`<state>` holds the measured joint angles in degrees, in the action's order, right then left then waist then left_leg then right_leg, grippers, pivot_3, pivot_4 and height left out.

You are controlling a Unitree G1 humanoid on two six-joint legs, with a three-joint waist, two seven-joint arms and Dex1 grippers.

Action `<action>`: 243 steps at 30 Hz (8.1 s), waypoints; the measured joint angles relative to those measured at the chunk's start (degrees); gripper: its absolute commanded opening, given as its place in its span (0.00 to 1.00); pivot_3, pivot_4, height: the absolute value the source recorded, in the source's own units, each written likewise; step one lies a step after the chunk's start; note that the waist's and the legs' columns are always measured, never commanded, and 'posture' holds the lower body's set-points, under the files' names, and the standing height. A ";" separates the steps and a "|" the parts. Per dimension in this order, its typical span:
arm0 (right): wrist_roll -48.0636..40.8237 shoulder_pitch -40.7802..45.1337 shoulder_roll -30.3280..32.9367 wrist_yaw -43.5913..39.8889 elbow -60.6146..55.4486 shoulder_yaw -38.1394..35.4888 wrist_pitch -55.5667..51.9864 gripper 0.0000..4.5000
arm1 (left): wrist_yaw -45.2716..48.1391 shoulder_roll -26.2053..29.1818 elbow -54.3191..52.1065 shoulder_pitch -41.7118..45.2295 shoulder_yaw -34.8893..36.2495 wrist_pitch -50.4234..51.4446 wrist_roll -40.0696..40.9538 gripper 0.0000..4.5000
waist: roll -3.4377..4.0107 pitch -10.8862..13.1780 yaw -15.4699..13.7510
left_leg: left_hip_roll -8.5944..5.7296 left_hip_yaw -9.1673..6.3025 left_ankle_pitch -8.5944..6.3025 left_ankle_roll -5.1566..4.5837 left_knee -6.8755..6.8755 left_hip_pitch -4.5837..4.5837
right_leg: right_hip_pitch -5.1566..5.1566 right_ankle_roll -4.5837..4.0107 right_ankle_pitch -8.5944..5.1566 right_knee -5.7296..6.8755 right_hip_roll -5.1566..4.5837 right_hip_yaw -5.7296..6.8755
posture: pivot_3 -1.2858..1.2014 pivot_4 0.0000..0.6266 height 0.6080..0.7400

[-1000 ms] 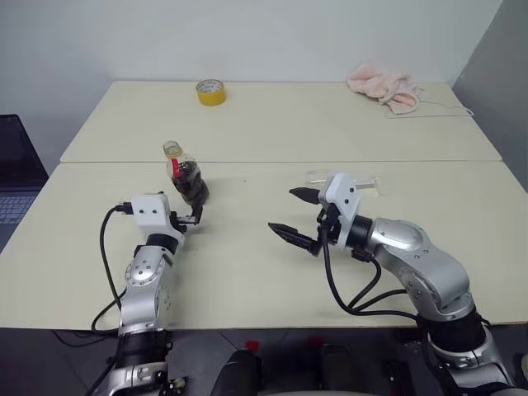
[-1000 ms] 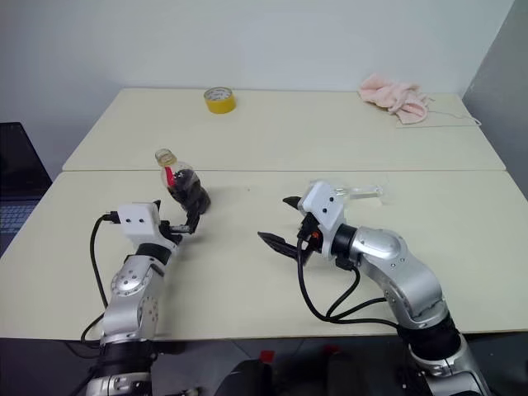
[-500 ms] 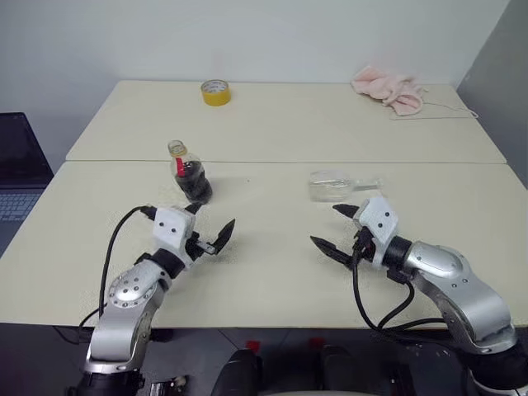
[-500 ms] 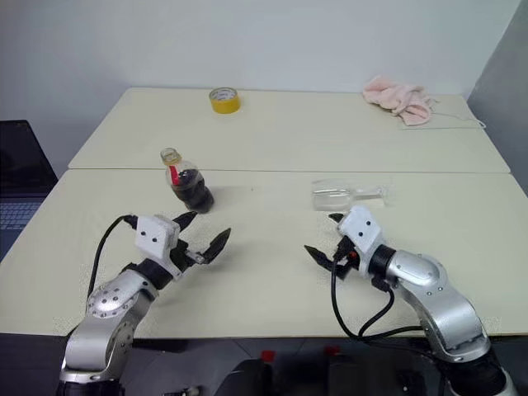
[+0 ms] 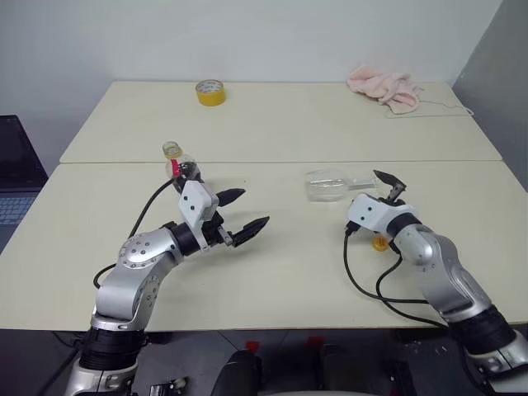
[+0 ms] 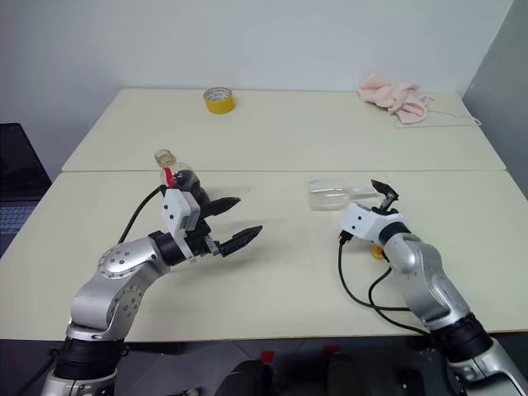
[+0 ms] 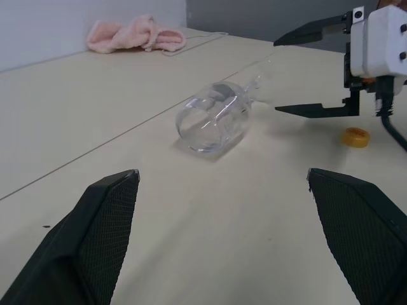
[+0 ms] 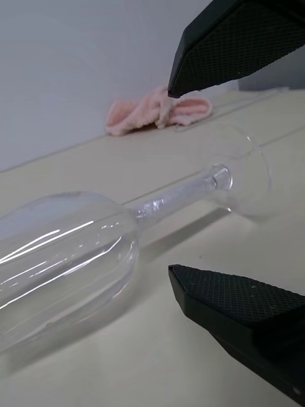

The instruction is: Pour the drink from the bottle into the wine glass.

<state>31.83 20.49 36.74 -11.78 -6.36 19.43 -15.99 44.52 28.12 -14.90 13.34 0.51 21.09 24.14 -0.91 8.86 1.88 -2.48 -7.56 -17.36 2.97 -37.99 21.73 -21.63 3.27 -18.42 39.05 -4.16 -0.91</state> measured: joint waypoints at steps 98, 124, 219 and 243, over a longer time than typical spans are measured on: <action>-37.03 8.61 -35.20 -31.60 36.79 -2.41 29.36 0.47 | 2.61 5.47 -8.08 -16.83 9.99 -0.61 8.88 1.00 | 0.15 0.04 1.44 | 0.10 -0.05 0.00 0.01 0.05 -0.07 | -0.08 -0.01 0.00 0.09 0.06 -0.03 | 0.52 0.24 1.00; -38.73 0.39 -25.30 -36.05 17.90 -2.52 16.14 0.99 | -0.34 4.67 -7.11 -16.58 10.19 -0.91 8.28 1.00 | 0.15 0.04 1.14 | 0.05 -0.07 0.00 0.00 0.02 -0.02 | -0.07 -0.01 0.00 0.07 0.00 -0.02 | 0.52 0.24 1.00; -84.77 6.43 7.69 -26.95 -31.86 -26.07 -32.10 1.00 | -14.87 0.31 23.62 13.01 7.11 -9.81 -11.94 0.18 | -0.04 0.15 -0.18 | 0.01 -0.16 -0.05 -0.08 -0.10 0.07 | 0.06 0.00 0.01 -0.02 -0.04 0.15 | 0.52 0.24 1.00; -75.63 15.10 -0.80 -20.81 -30.22 -13.66 -32.70 1.00 | -3.57 9.28 26.57 21.43 -2.47 -26.00 -23.48 0.16 | -0.04 0.15 0.09 | 0.00 -0.17 -0.04 -0.07 -0.07 0.18 | -0.11 0.00 0.01 0.01 -0.03 0.16 | 0.52 0.24 1.00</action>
<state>-43.80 35.60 35.93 -32.59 -36.59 5.77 -48.69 40.95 37.41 11.67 34.77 -1.95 -4.91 0.66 -0.95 9.02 1.97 -2.47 -7.73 -17.40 2.90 -38.05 21.91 -21.75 3.27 -18.41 39.06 -4.18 -0.76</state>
